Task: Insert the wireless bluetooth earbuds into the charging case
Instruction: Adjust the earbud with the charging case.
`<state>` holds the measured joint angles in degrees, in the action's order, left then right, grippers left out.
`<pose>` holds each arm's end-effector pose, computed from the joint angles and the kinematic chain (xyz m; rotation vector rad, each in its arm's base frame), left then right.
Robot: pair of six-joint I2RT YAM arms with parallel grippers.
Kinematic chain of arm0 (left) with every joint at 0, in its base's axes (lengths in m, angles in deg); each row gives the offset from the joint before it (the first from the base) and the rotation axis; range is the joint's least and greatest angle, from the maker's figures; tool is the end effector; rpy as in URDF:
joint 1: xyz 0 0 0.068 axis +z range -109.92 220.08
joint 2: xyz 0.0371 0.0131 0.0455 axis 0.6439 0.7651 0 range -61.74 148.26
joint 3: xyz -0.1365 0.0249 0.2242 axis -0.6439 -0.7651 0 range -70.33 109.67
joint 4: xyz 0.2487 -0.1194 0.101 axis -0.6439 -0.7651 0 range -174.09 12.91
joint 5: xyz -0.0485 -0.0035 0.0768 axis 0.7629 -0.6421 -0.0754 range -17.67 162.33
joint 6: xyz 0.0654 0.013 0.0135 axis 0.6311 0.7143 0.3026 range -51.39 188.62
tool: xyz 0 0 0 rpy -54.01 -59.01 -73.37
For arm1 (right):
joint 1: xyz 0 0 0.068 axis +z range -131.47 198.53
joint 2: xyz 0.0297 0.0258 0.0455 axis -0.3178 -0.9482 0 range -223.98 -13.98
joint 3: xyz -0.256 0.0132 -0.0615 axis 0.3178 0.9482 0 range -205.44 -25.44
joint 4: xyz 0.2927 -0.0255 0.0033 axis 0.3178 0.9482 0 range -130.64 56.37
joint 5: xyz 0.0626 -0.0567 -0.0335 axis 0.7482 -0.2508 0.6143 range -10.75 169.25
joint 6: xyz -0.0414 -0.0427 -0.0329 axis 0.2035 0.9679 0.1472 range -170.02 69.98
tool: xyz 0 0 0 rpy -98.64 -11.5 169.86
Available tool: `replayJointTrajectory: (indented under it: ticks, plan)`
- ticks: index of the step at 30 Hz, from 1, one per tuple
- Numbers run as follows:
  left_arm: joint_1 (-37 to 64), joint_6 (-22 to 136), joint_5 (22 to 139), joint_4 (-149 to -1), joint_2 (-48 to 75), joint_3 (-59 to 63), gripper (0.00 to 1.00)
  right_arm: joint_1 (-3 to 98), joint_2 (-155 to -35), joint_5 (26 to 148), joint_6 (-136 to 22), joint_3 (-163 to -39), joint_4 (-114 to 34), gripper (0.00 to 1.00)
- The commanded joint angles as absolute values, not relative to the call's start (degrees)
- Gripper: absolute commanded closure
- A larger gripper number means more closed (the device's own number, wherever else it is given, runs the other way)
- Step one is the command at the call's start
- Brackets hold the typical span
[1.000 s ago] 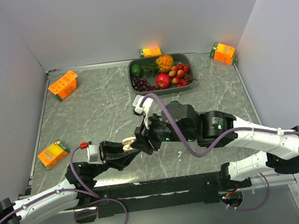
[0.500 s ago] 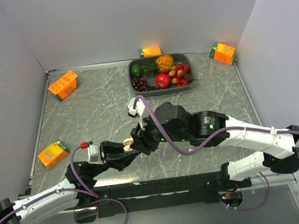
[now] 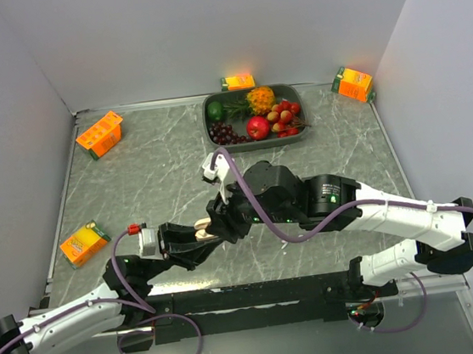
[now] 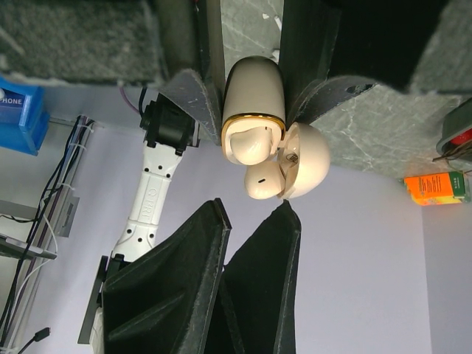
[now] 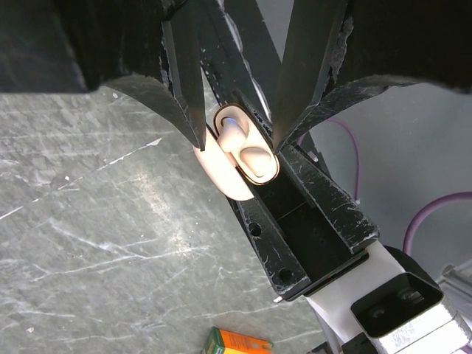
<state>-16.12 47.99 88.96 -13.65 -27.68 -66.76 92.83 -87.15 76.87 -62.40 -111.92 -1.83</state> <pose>0.0905 -0.1634 0.2348 0.6055 0.9385 -1.3565 0.0888 0.3077 0.4244 -1.0764 1.8486 0.8940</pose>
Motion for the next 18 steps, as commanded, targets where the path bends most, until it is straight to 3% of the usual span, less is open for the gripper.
replayJointTrajectory:
  ticks: [1, 7, 12, 18]
  plan:
    - [-16.0, 48.2, 88.3, -12.5, -28.6, -65.1, 0.99, 92.6, -84.3, 74.9, -63.9, -114.2, -1.9, 0.5]
    - [-15.9, 48.3, 87.3, -12.7, -29.0, -65.4, 0.99, 92.7, -84.2, 76.7, -65.1, -114.7, -0.9, 0.49]
    - [-16.0, 48.7, 87.2, -12.8, -29.0, -65.0, 0.99, 92.8, -85.3, 78.5, -66.5, -114.2, -0.6, 0.57]
    - [-15.9, 48.8, 87.4, -13.0, -29.0, -64.6, 0.99, 92.8, -86.3, 78.1, -67.3, -114.2, -0.3, 0.55]
